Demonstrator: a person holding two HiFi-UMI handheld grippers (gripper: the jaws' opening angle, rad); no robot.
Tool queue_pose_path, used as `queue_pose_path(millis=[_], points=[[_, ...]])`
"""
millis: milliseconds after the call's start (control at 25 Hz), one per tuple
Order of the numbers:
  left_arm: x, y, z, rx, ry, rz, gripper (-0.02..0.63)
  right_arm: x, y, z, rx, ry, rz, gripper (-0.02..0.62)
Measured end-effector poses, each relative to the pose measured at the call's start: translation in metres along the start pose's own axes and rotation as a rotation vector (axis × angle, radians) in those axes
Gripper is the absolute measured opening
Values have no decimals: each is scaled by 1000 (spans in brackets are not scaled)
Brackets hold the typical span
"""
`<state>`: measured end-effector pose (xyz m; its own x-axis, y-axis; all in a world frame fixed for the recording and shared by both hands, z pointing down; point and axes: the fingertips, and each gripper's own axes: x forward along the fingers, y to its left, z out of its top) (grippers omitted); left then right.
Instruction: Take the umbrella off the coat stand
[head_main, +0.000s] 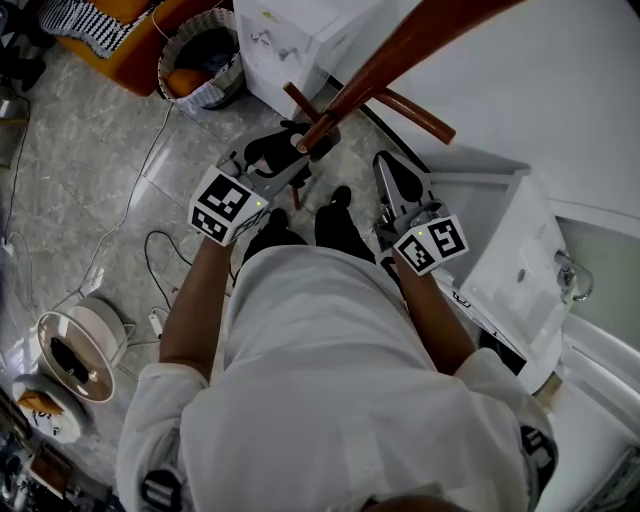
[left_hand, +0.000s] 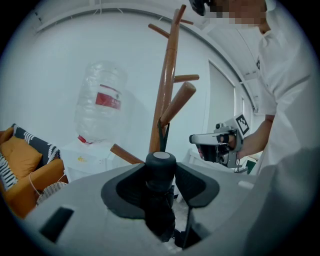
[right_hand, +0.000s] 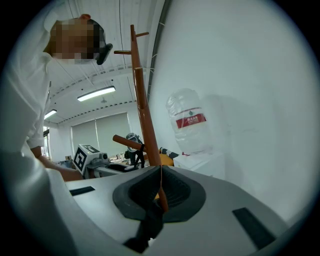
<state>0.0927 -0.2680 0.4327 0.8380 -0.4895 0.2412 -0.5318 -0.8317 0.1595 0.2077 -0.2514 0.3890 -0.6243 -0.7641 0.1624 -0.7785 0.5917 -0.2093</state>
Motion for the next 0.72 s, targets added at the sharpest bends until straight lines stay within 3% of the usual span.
queue_pose_path(millis=[720], points=[[-59,-15,44,27,-140,33,193,4,18,0,-11,-5,25,18]])
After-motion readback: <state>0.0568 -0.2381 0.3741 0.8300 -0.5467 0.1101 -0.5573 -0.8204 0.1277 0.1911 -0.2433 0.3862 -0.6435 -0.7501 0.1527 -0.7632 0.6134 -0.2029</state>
